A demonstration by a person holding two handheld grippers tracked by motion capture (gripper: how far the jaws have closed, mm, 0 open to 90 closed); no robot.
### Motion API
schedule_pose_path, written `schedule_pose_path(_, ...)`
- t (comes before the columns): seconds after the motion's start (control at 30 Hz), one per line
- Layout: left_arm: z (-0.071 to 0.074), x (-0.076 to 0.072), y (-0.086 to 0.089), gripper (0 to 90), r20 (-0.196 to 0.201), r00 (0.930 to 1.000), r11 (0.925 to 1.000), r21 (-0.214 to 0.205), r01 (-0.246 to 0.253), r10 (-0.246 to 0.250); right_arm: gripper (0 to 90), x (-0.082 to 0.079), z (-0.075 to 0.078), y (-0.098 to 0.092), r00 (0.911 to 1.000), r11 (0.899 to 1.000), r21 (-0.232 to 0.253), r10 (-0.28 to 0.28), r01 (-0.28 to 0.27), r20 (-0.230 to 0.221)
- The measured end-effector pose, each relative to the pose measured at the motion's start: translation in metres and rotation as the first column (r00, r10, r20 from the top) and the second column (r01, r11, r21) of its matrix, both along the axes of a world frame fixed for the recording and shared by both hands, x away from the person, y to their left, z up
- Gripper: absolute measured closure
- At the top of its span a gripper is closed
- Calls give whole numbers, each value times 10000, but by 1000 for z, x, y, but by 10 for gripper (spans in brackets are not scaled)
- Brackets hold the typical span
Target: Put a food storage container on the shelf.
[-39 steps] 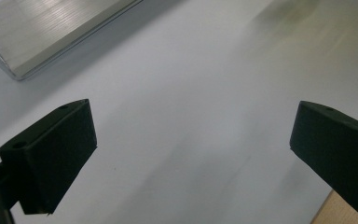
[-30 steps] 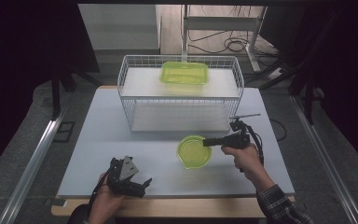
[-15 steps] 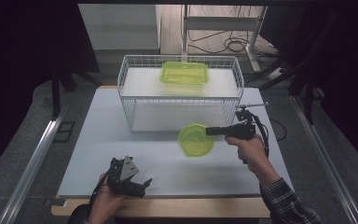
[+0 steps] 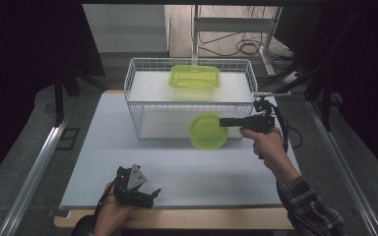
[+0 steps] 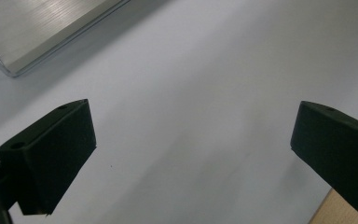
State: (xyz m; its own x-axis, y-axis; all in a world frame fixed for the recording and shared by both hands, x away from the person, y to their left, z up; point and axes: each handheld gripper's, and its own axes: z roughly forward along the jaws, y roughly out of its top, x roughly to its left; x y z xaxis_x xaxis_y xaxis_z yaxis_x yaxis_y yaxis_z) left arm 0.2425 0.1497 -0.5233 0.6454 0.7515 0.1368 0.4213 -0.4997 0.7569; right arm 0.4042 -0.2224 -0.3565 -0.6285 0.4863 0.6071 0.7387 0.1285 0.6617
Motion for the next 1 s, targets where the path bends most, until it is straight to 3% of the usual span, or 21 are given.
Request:
schedule_pose_path(0.47, 0, 0, 0, 0, -28, 10000, 9999, 113, 67, -67, 807, 12, 44, 8, 9984, 9981, 535, -345, 321, 449)
schedule_pose_path(0.63, 0, 0, 0, 0, -10, 10000, 10000, -62, -36, 36, 807, 19, 58, 17, 9972, 9967, 700, -454, 412, 595)
schedule_pose_path(1.0, 0, 0, 2, 0, -48, 10000, 9998, -166, -84, 83, 807, 41, 89, 33, 9852, 9900, 732, -1284, 1206, 1134)
